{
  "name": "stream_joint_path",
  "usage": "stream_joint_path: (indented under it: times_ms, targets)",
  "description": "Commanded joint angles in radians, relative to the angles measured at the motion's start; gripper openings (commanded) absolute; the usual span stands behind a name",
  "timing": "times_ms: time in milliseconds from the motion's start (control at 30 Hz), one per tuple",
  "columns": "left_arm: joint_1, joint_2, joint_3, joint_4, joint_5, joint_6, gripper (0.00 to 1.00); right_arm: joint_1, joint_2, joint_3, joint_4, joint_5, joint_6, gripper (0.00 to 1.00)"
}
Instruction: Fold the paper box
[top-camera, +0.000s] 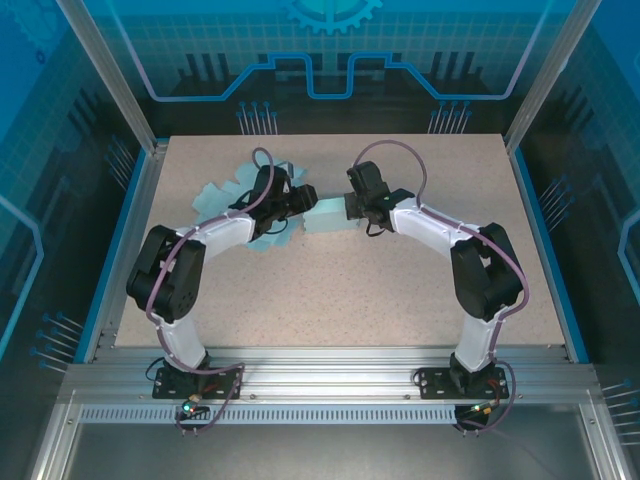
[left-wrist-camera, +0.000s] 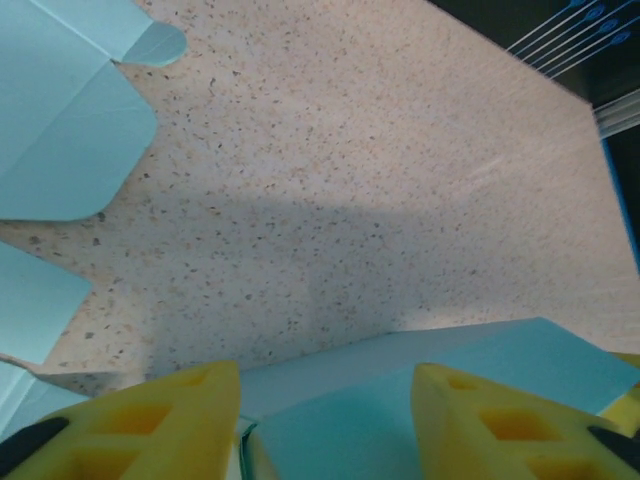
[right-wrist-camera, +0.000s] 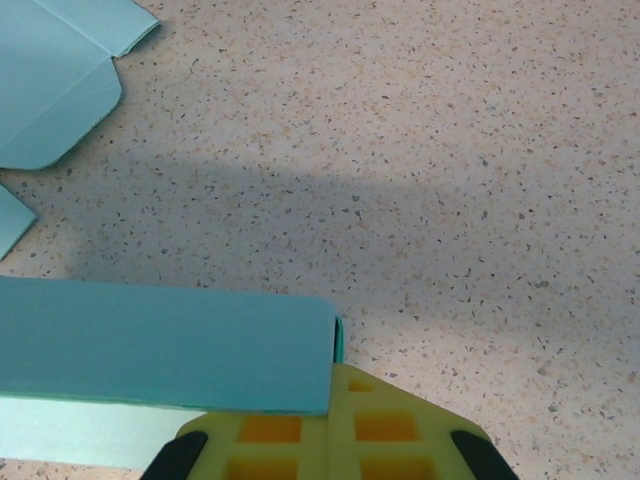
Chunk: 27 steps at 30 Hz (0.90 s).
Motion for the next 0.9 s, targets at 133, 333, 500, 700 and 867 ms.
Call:
stream_joint_path:
  times_ms: [133, 333, 500, 700, 867]
  targets:
    - [-0.047, 0.048, -0.182, 0.126, -0.049, -0.070, 0.39, 0.026, 0.066, -0.058, -0.144, -0.014, -0.007, 0.04]
    - [-0.075, 0.089, -0.238, 0.213, -0.104, -0.074, 0.31, 0.041, 0.048, -0.059, -0.151, -0.015, -0.011, 0.16]
    - [-0.094, 0.117, -0.264, 0.262, -0.153, -0.073, 0.26, 0.050, 0.012, -0.062, -0.159, -0.035, -0.004, 0.27]
    - [-0.102, 0.154, -0.286, 0.293, -0.198, -0.075, 0.23, 0.049, -0.040, -0.067, -0.152, -0.082, -0.003, 0.36]
    - [-0.109, 0.183, -0.293, 0.321, -0.218, -0.083, 0.21, 0.046, -0.073, -0.061, -0.149, -0.143, 0.004, 0.43]
